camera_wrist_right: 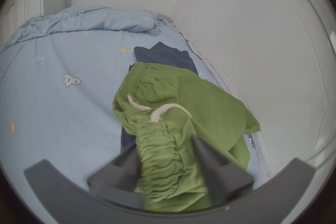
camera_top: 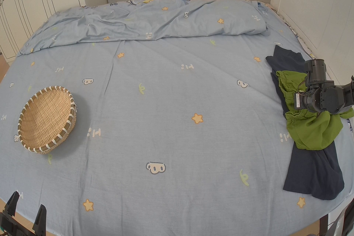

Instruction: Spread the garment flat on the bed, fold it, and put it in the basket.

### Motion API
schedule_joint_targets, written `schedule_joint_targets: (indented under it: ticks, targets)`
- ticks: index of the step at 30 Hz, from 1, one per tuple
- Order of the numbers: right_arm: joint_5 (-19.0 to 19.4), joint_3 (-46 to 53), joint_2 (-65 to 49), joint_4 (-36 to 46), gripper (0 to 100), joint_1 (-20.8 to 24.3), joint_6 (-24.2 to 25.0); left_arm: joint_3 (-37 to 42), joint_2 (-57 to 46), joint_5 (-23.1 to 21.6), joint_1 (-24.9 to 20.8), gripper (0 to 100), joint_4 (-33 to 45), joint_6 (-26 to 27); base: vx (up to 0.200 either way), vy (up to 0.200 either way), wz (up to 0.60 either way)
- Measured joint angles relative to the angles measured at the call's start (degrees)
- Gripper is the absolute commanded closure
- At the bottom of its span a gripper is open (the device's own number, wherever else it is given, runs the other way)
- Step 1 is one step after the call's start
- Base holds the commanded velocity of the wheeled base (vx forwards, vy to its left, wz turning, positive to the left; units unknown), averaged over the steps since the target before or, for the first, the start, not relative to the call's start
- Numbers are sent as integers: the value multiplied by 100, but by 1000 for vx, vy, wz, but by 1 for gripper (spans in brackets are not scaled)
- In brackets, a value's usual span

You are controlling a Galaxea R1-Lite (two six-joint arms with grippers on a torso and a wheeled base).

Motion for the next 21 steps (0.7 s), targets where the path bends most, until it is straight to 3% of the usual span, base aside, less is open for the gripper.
schedule_joint_targets:
  ticks: [10,16,21]
  targets:
    - [33,-174,-68,325,100,24,-27,0,0,0,-2,0,2,0,0,0,0]
    - [279,-599,-268,1569,100,138,-27,0,0,0,-2,0,2,0,0,0,0]
    - [422,-1499,-424,2782,100,463,160,0,0,0,-2,0,0,0,0,0,0]
